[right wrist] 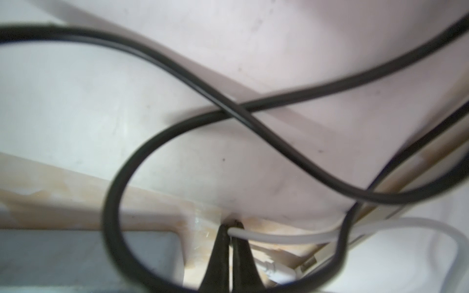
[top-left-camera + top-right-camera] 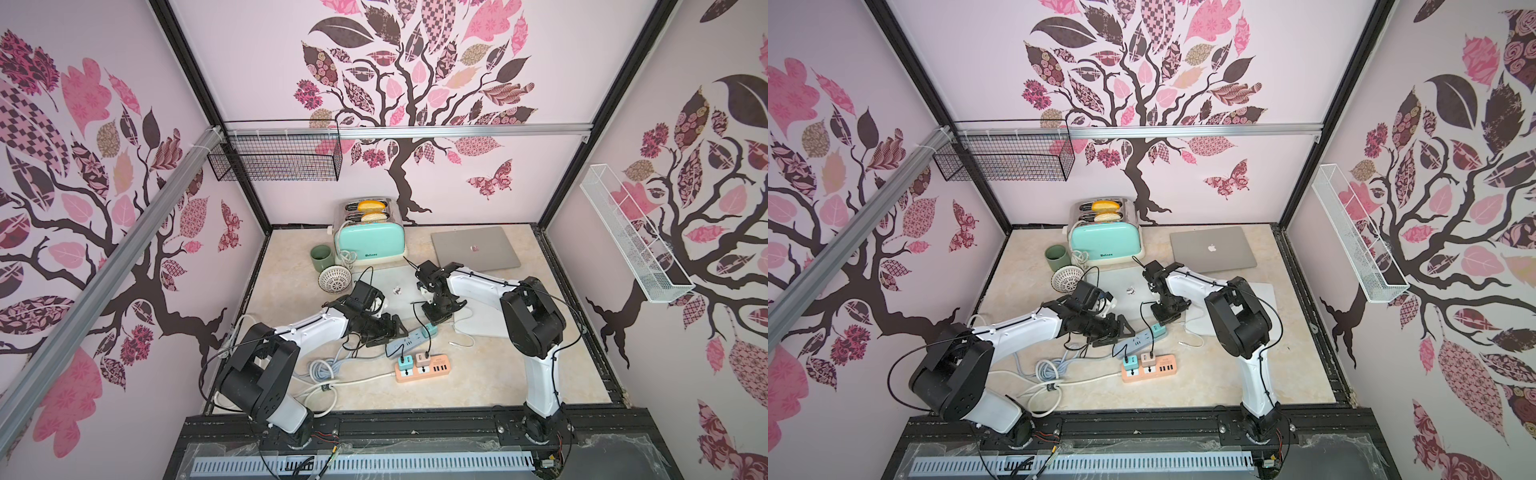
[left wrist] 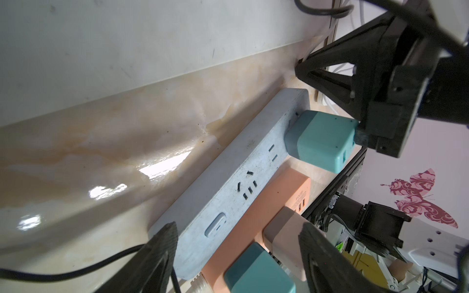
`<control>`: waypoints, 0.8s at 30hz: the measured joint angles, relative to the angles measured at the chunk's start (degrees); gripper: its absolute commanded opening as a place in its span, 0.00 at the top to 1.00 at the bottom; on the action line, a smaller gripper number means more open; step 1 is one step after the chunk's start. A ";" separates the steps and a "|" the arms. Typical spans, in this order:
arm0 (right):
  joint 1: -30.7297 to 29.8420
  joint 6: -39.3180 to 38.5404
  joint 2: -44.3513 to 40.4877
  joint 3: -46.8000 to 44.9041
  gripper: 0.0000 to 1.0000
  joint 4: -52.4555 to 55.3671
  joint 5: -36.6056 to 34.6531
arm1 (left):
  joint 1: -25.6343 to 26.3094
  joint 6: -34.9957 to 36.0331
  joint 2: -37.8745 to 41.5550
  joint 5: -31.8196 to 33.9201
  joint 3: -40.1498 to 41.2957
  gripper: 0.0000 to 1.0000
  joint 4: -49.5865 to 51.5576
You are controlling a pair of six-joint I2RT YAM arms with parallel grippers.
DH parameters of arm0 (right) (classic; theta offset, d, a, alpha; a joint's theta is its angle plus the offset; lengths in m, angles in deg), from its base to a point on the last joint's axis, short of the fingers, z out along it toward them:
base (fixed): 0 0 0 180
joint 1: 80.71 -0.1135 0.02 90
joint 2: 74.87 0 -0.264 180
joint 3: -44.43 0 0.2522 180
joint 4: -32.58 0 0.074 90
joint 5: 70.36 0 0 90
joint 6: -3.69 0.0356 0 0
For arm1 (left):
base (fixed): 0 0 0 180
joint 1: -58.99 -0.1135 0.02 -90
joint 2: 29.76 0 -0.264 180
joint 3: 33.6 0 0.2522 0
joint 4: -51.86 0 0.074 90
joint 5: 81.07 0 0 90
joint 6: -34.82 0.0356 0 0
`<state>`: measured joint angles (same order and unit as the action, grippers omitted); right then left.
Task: Unplug the laptop charger
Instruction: Adjust the charging cable at the center of the board.
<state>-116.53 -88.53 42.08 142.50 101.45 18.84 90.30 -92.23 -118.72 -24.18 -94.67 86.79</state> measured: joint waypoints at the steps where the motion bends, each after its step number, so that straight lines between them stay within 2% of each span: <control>1: -0.09 0.02 0.00 0.09 1.00 0.13 -0.13 | -0.04 0.20 -0.02 0.09 -0.02 0.21 0.20; 13: -0.50 1.77 0.00 1.20 1.00 1.49 1.07 | -0.15 1.03 -0.02 0.61 -0.02 0.21 1.03; 18: -1.09 2.62 -0.13 0.92 1.00 0.52 4.98 | -0.15 1.05 -0.02 0.72 -0.02 0.21 1.05; 24: -1.07 3.23 -2.69 -1.22 1.00 -0.31 5.95 | -0.15 1.09 -0.09 0.76 -0.02 0.20 1.05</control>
<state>-117.60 -85.29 39.39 141.28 101.14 24.79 90.15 -91.14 -118.81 -23.41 -94.69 87.84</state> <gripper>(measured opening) 0.049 0.794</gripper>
